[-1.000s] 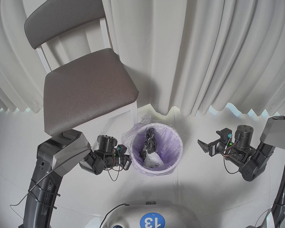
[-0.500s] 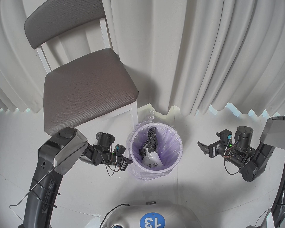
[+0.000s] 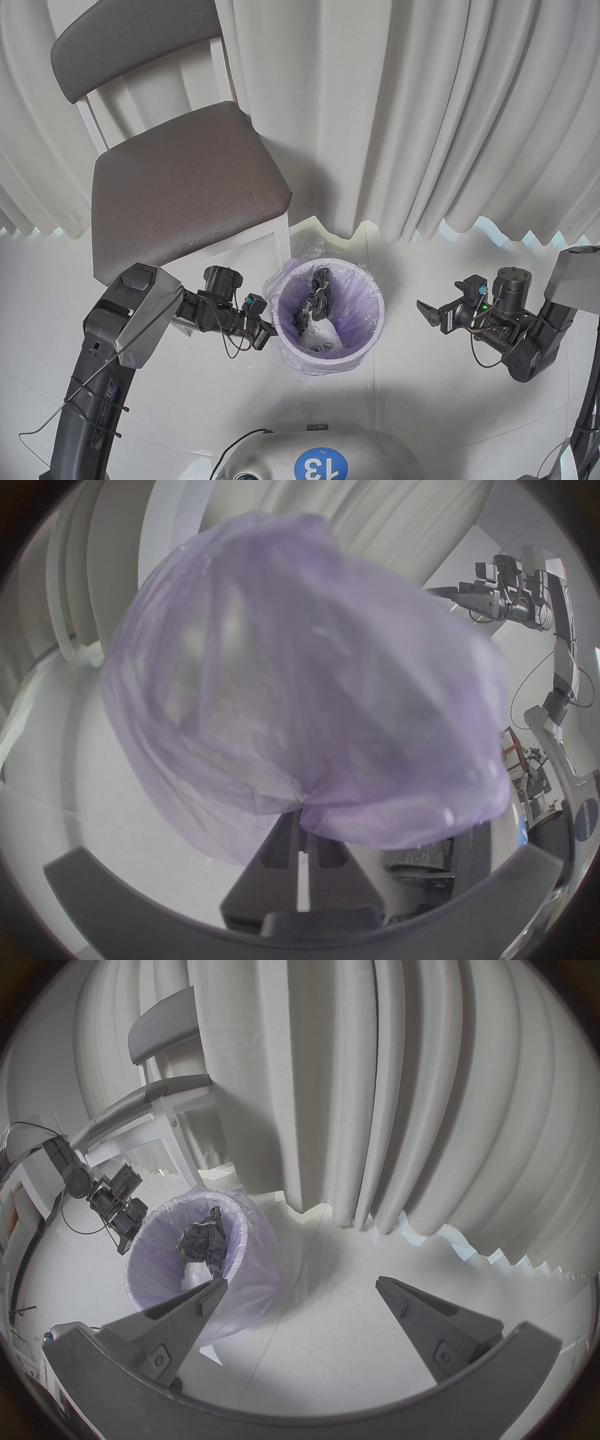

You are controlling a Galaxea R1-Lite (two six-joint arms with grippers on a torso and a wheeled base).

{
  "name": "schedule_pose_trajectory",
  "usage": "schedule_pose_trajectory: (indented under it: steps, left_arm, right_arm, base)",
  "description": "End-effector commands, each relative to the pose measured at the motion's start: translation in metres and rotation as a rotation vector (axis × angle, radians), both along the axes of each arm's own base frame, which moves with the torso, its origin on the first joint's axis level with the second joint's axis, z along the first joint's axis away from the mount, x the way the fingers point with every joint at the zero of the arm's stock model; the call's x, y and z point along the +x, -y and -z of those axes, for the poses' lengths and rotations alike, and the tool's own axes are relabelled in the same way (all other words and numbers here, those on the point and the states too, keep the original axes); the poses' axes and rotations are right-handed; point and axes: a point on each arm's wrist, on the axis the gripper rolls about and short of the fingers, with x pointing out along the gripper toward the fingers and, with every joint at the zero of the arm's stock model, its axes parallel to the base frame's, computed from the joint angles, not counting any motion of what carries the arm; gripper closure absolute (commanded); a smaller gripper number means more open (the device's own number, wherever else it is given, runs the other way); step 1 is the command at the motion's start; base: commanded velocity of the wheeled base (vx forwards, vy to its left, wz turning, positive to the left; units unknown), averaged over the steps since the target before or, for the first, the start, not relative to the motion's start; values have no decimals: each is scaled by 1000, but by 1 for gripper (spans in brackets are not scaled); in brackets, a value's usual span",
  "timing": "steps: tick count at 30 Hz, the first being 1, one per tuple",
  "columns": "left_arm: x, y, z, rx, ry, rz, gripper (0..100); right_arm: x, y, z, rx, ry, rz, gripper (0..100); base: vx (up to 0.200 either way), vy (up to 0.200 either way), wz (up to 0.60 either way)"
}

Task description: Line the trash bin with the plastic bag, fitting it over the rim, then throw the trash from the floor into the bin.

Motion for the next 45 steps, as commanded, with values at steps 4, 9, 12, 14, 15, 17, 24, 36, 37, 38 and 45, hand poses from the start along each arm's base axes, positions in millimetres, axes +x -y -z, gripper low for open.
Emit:
schedule_pose_trajectory:
  steps: [4, 9, 12, 14, 15, 17, 24, 36, 37, 38, 45]
  left_arm:
    - [3, 0, 7, -11, -1, 13, 100]
    - [7, 1, 24, -6, -4, 16, 100]
    - [9, 3, 28, -15, -13, 24, 100]
    - [12, 5, 29, -25, 4, 33, 100]
    - [13, 6, 28, -25, 5, 35, 100]
    - [14, 7, 27, -28, 11, 36, 100]
    - [13, 6, 32, -26, 5, 37, 100]
    - [11, -13, 14, -29, 28, 5, 0]
    - [10, -16, 13, -29, 32, 1, 0]
    - [9, -20, 10, -31, 41, -7, 0]
    - [-14, -54, -13, -42, 76, -61, 0]
  right_arm:
    - [1, 0, 6, -3, -16, -1, 0]
    - [2, 0, 9, -12, -23, -3, 0]
    - [2, 1, 9, -10, -21, 1, 0]
    - [2, 1, 9, -12, -21, 2, 0]
    - [3, 1, 10, -12, -23, 2, 0]
    - [4, 1, 11, -13, -26, 2, 0]
    - [4, 1, 12, -13, -26, 3, 0]
    - [5, 5, 12, -12, -24, 13, 0]
    - [5, 5, 11, -11, -23, 14, 0]
    - [5, 6, 11, -11, -23, 16, 0]
    - [5, 8, 11, -12, -24, 5, 0]
  base:
    - [0, 0, 0]
    - [0, 0, 0]
    - [0, 0, 0]
    - [0, 0, 0]
    - [0, 0, 0]
    - [0, 0, 0]
    - [0, 0, 0]
    - [0, 0, 0]
    - [0, 0, 0]
    - [0, 0, 0]
    - [0, 0, 0]
